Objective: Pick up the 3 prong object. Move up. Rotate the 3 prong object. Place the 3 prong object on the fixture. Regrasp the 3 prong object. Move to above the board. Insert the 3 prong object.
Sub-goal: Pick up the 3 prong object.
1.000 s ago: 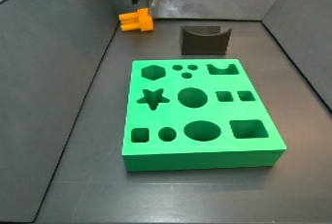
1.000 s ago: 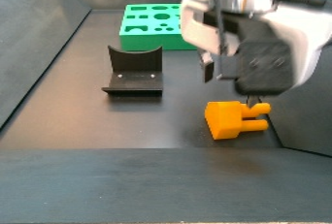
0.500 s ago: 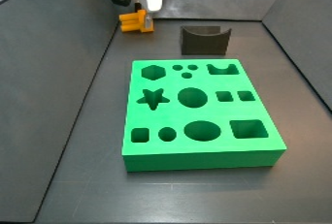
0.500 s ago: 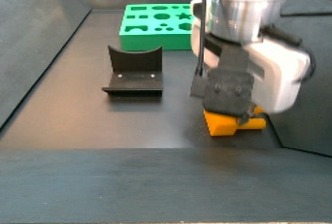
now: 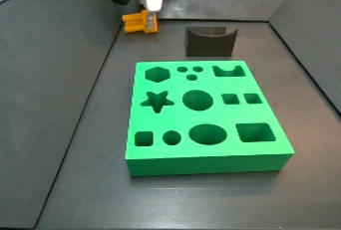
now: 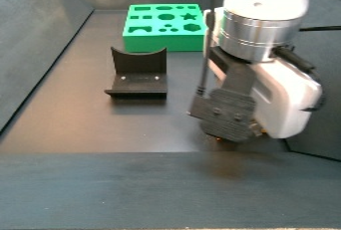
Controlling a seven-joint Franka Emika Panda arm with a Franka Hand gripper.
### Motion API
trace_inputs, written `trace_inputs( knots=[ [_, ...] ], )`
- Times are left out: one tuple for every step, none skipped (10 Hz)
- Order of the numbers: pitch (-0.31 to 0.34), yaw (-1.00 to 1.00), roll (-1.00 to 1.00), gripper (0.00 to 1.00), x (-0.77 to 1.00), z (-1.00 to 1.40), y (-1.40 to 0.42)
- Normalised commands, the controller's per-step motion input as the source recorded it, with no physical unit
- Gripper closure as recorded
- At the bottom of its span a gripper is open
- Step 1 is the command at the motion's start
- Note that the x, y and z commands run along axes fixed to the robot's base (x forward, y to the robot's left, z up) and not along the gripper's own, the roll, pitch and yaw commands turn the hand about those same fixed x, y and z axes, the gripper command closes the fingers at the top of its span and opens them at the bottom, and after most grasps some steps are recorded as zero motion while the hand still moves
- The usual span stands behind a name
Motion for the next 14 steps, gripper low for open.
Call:
trace_inputs(
  knots=[
    [0.000,-0.28,-0.10,0.00,0.34,-0.09,0.00],
    [0.000,-0.22,-0.12,0.00,0.20,-0.19,0.00],
    [-0.050,-0.15,-0.13,0.00,0.00,-0.21,0.00],
    [-0.117,-0.08,-0.07,0.00,-0.06,-0.17,0.00],
    [-0.199,0.00,-0.10,0.00,-0.23,-0.20,0.00],
    [-0.127,0.00,-0.12,0.00,-0.11,-0.18,0.00],
    [0.000,0.00,-0.05,0.00,0.00,-0.01,0.00],
    [0.000,0.00,0.00,1.00,0.00,0.00,0.00],
    [0.000,0.00,0.00,1.00,0.00,0.00,0.00],
    [0.000,0.00,0.00,1.00,0.00,0.00,0.00],
    [0.000,0.00,0.00,1.00,0.00,0.00,0.00],
    [0.000,0.00,0.00,1.00,0.00,0.00,0.00],
    [0.000,0.00,0.00,1.00,0.00,0.00,0.00],
    [0.000,0.00,0.00,1.00,0.00,0.00,0.00]
  ],
)
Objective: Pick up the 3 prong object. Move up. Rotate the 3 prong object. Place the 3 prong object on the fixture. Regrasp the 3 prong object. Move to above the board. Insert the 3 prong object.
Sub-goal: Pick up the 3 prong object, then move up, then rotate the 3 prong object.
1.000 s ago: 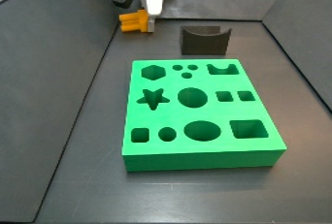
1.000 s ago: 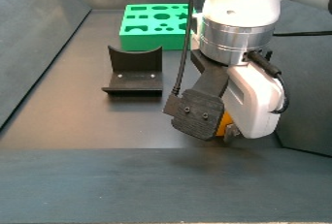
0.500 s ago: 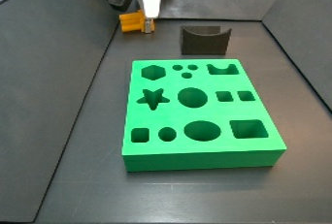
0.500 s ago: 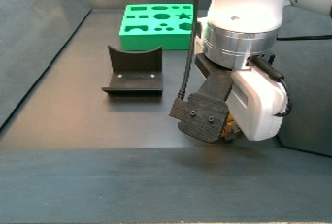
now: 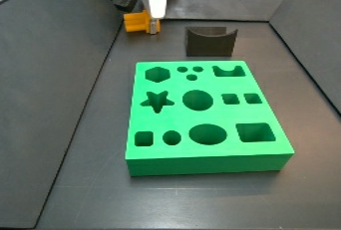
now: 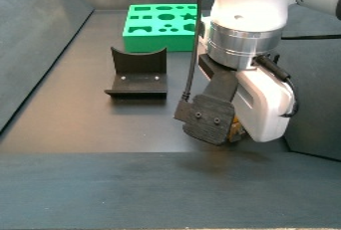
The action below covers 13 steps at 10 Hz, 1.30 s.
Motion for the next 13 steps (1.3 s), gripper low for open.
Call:
trace_inputs(
  knots=[
    [0.000,0.00,0.00,1.00,0.00,0.00,0.00],
    [0.000,0.00,0.00,1.00,0.00,0.00,0.00],
    [0.000,0.00,0.00,1.00,0.00,0.00,0.00],
    [0.000,0.00,0.00,1.00,0.00,0.00,0.00],
    [0.000,0.00,0.00,1.00,0.00,0.83,0.00],
    [-0.015,0.00,0.01,1.00,0.05,0.83,0.02],
    [0.004,0.00,0.01,1.00,0.04,0.77,0.01],
    [0.030,-0.01,0.03,1.00,0.00,0.55,0.01],
    [0.042,-0.02,0.04,1.00,-0.01,0.46,0.00],
    [0.060,-0.02,0.06,1.00,-0.02,0.27,0.00],
    [0.000,0.00,0.00,1.00,0.08,0.70,-1.00],
    [0.005,0.02,0.02,1.00,0.08,0.62,-1.00],
    [0.014,0.02,0.03,1.00,0.05,0.64,-1.00]
  ],
)
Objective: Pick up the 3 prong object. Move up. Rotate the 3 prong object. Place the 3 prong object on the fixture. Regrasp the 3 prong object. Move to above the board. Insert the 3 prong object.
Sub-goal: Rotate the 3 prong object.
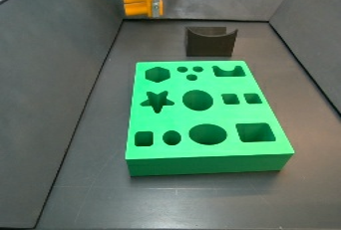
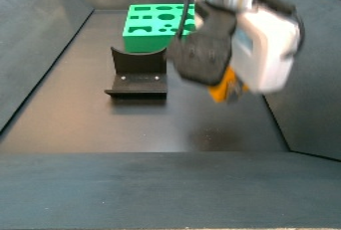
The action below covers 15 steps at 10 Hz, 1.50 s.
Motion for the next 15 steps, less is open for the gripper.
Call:
trace_inputs(
  knots=[
    [0.031,0.02,0.08,1.00,0.01,0.51,-0.74],
    [0.055,0.02,0.10,1.00,0.00,0.34,-0.47],
    [0.064,0.02,0.10,1.00,-0.01,0.20,-0.27],
    [0.000,-1.00,0.00,1.00,0.00,0.00,0.00],
    [-0.003,-1.00,-0.01,1.00,0.02,-0.09,0.08],
    [-0.004,-1.00,-0.01,1.00,0.03,-0.08,0.08],
    [-0.006,-1.00,-0.01,1.00,0.03,-0.05,0.06],
    [-0.006,-1.00,-0.02,1.00,0.03,-0.05,0.04],
    [-0.007,-1.00,-0.02,1.00,0.03,-0.04,0.04],
    [-0.007,-1.00,-0.02,1.00,0.02,-0.04,0.03],
    [-0.007,-1.00,-0.02,1.00,0.02,-0.04,0.03],
    [-0.007,-1.00,-0.02,1.00,0.02,-0.04,0.03],
    [-0.008,-1.00,-0.02,1.00,0.02,-0.04,0.03],
    [-0.008,-1.00,-0.02,1.00,0.02,-0.04,0.03],
    [-0.009,-1.00,-0.02,1.00,0.02,-0.04,0.03]
  ],
)
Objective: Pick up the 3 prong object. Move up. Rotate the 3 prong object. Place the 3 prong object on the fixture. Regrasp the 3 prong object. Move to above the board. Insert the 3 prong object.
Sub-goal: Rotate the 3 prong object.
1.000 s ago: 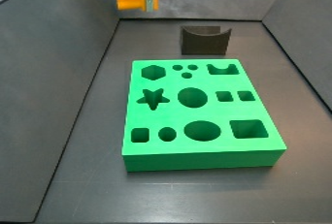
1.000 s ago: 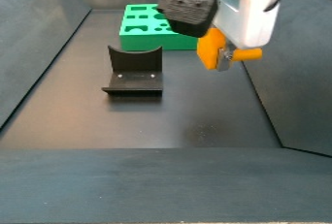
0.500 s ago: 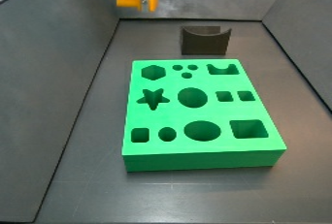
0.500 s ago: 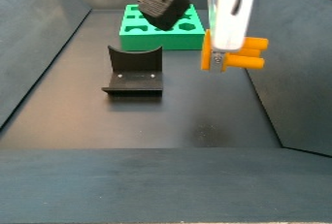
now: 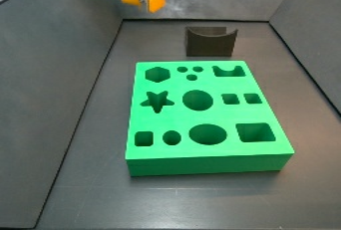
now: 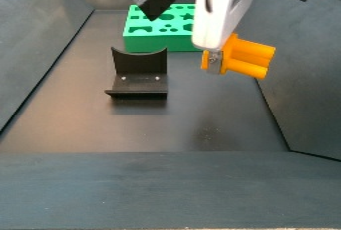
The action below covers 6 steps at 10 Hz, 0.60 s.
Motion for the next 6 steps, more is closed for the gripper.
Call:
trace_inputs(
  knots=[
    [-0.009,-1.00,-0.02,1.00,0.02,-0.04,0.03],
    [-0.010,-1.00,-0.03,1.00,0.02,-0.04,0.03],
    [-0.010,-1.00,-0.03,1.00,0.02,-0.04,0.03],
    [-0.011,-1.00,-0.03,1.00,0.02,-0.04,0.03],
    [-0.012,-1.00,-0.03,1.00,0.02,-0.04,0.03],
    [-0.013,-1.00,-0.04,1.00,0.02,-0.04,0.03]
  ],
)
